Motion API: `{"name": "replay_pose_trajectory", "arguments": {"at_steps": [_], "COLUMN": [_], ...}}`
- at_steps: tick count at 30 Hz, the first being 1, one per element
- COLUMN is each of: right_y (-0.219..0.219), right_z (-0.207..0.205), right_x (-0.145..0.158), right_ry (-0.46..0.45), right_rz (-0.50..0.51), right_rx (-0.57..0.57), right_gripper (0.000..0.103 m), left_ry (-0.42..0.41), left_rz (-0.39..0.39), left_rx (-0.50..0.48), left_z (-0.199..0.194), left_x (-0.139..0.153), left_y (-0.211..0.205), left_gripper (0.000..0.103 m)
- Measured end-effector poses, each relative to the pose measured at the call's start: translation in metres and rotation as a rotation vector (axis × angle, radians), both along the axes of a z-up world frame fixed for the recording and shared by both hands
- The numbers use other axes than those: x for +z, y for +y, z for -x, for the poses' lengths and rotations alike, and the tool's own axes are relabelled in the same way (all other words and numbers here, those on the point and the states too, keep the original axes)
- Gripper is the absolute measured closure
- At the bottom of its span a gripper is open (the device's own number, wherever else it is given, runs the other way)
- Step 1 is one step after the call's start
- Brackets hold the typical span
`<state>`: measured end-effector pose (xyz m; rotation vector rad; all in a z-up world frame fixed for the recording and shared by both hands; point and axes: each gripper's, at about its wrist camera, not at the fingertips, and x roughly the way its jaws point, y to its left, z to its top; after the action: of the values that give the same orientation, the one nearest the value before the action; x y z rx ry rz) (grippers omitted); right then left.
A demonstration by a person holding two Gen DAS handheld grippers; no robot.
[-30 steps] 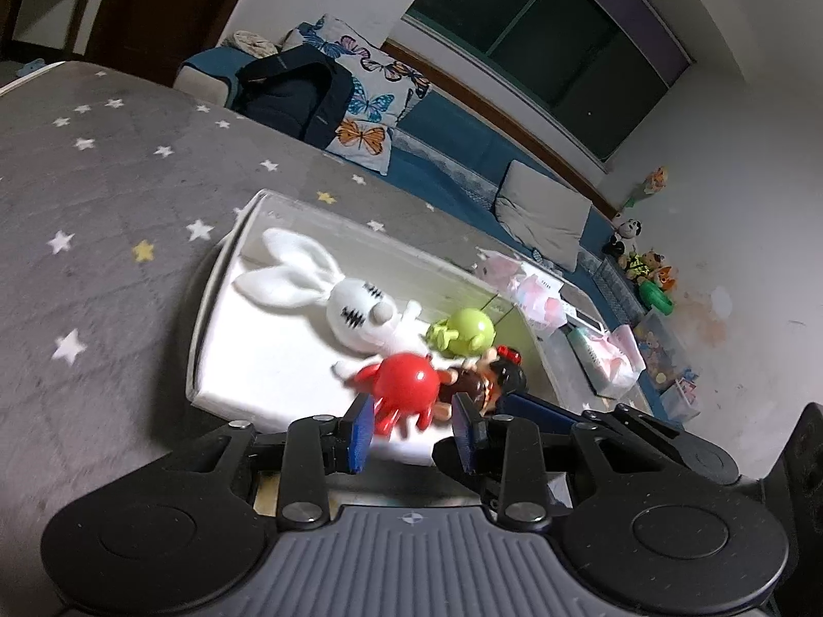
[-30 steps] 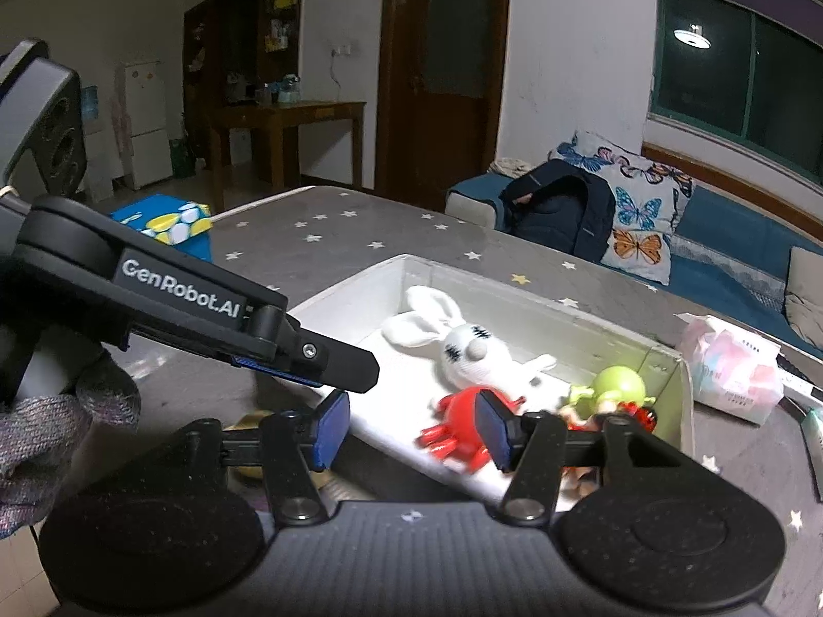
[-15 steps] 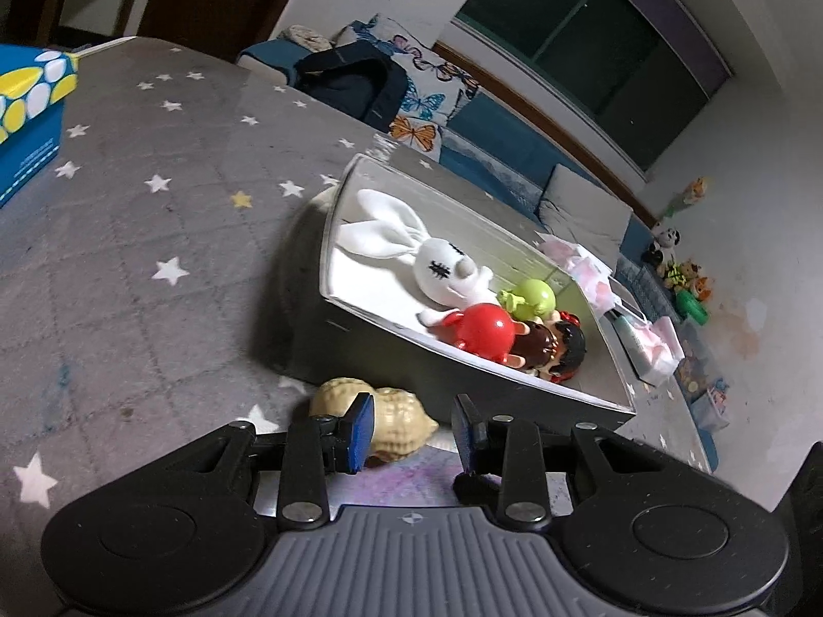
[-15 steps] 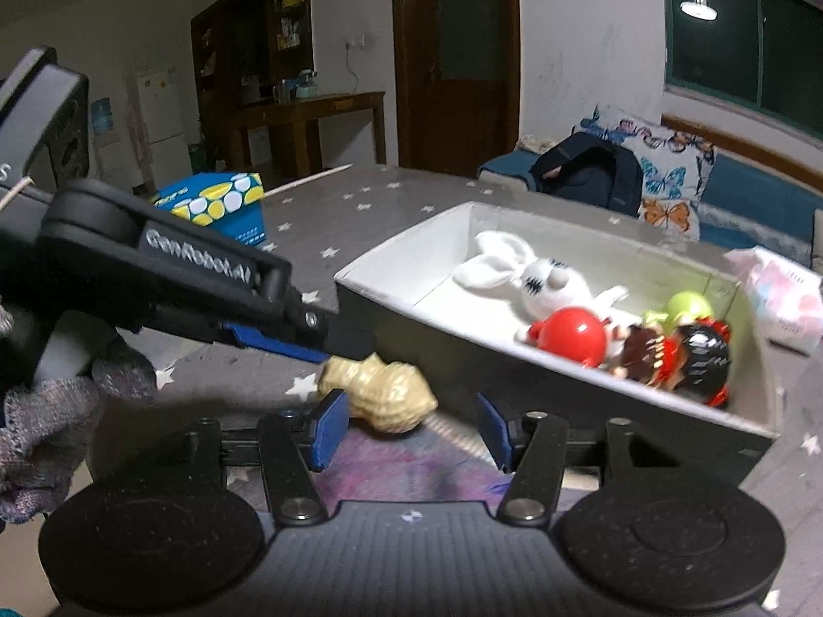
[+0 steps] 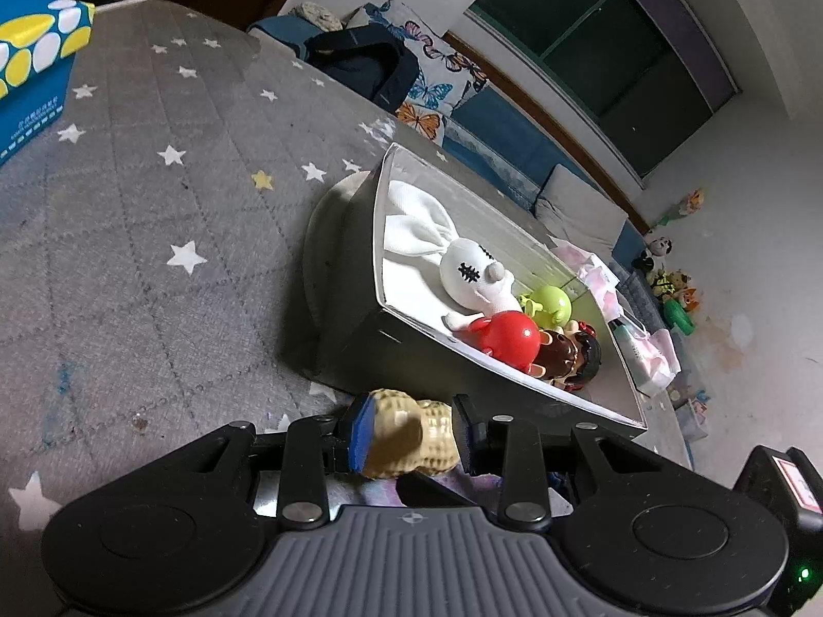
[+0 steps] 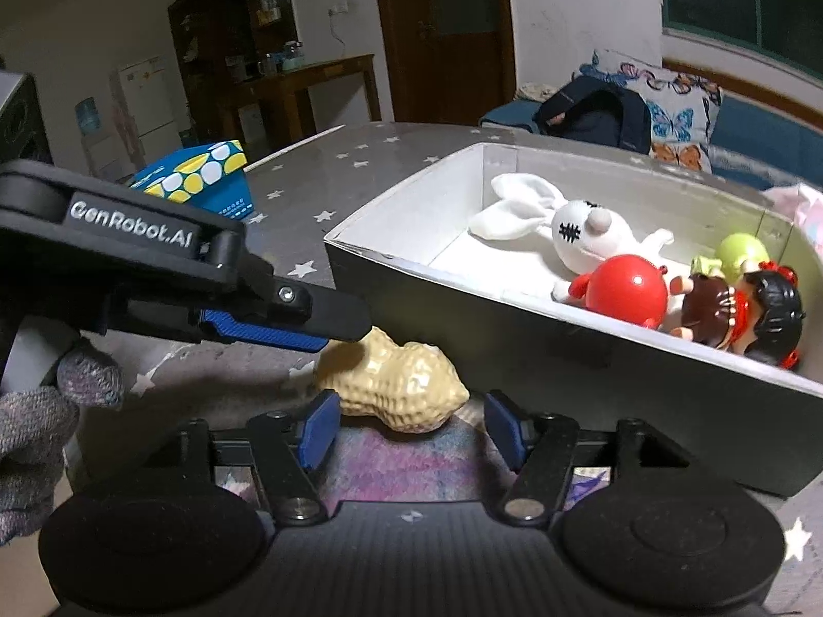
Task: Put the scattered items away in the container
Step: 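Close the left gripper on the beige peanut toy while the right gripper grips it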
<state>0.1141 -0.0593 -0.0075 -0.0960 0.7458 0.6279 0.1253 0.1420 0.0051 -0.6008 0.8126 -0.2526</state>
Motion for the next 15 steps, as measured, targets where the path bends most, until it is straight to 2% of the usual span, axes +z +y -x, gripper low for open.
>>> {"name": "replay_pose_trajectory", "arguments": {"at_steps": [15], "right_y": [0.021], "right_z": [0.0], "right_x": [-0.001], "right_ry": [-0.002], "right_rz": [0.034], "right_rx": [0.003], "right_gripper": [0.04], "left_ry": [0.007], "left_rz": [0.058], "left_rx": [-0.041], "left_z": [-0.004], "left_x": [-0.011], "left_y": [0.013], "left_gripper": [0.068]}}
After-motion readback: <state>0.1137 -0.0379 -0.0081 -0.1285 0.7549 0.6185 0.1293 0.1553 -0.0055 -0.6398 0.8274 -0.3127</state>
